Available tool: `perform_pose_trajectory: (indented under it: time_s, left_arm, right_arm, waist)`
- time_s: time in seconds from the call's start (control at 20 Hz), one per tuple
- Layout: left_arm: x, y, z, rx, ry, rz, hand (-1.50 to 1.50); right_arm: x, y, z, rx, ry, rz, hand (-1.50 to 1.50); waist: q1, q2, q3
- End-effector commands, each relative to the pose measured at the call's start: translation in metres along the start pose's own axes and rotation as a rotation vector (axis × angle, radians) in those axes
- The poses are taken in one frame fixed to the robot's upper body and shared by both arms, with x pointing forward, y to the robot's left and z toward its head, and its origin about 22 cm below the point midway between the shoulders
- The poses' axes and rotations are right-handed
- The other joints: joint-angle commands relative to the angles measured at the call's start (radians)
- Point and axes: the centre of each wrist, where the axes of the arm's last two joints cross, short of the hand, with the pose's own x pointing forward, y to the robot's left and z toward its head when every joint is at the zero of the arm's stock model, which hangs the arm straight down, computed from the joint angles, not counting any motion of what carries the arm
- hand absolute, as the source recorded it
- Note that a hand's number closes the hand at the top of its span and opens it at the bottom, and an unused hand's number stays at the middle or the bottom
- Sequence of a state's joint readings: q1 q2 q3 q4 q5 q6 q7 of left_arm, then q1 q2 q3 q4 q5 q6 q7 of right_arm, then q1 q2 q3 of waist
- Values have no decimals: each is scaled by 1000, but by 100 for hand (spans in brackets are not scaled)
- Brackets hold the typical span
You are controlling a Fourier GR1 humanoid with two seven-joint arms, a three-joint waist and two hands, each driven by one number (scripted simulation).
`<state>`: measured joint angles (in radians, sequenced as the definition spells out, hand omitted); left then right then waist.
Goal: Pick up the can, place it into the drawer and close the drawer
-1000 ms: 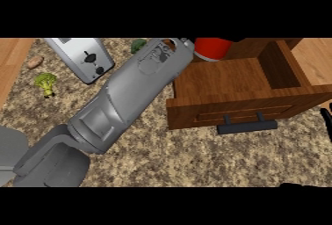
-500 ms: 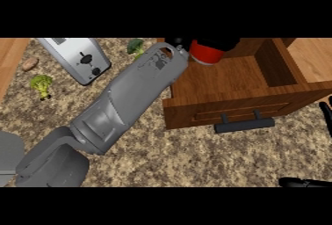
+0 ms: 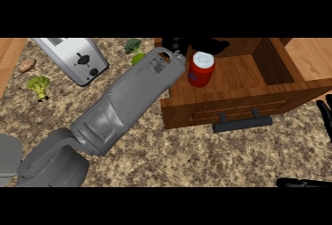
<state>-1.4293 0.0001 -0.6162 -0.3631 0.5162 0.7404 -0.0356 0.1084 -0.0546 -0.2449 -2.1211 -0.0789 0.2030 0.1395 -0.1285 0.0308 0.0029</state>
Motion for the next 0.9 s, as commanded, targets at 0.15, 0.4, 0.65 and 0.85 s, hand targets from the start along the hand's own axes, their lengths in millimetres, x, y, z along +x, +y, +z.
perform_pose_trajectory:
  time_s: [0.15,0.4,0.65,0.85]
  left_arm:
    - [-5,0,2,41,23,30,-150]
    - [0,0,1,45,30,80,-150]
    - [-3,-3,6,51,40,125,-150]
    - [10,-2,2,47,23,170,-150]
  right_arm:
    - [9,10,5,-1,-26,14,-150]
    - [24,1,-6,14,-121,209,-150]
    - [26,4,-3,79,-164,324,-150]
    - [37,7,-9,101,-223,432,-150]
  waist:
    - [-2,0,-1]
    - [10,1,-1]
    - [10,-2,-1]
    - [32,-5,-2]
